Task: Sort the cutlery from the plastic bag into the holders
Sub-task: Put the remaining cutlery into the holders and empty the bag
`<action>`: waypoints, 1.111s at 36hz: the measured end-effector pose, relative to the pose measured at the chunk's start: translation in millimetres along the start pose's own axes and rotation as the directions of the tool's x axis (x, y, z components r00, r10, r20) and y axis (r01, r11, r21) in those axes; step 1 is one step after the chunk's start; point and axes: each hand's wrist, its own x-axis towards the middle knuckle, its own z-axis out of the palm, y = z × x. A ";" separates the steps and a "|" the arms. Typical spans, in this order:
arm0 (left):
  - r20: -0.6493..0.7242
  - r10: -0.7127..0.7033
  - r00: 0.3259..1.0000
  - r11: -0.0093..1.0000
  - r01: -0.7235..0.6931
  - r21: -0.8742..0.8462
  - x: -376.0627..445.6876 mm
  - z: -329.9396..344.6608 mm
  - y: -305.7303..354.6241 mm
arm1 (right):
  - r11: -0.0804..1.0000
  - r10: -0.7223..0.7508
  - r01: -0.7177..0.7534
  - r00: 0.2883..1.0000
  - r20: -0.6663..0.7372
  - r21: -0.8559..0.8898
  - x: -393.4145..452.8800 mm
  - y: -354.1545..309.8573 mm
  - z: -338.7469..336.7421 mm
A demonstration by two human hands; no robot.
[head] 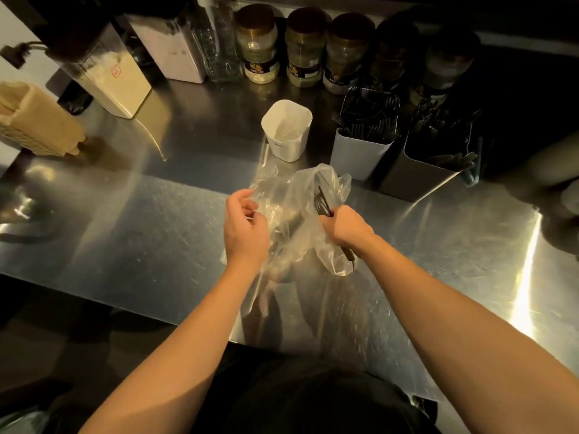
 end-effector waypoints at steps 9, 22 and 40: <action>0.104 -0.368 0.924 0.805 0.261 0.533 54.7 10.7 -48.9 | 0.931 -0.079 -0.016 0.967 0.244 0.364 3.1 -19.3 -18.5; -0.008 -0.210 0.978 0.973 0.209 0.102 61.3 1.4 -31.6 | 0.846 0.176 -0.227 0.973 0.148 0.482 50.5 -41.7 18.3; 0.407 -0.560 0.722 0.773 0.632 -0.058 105.7 -12.8 -46.1 | 0.987 -0.137 0.134 0.990 -0.029 -0.094 76.6 -76.0 31.7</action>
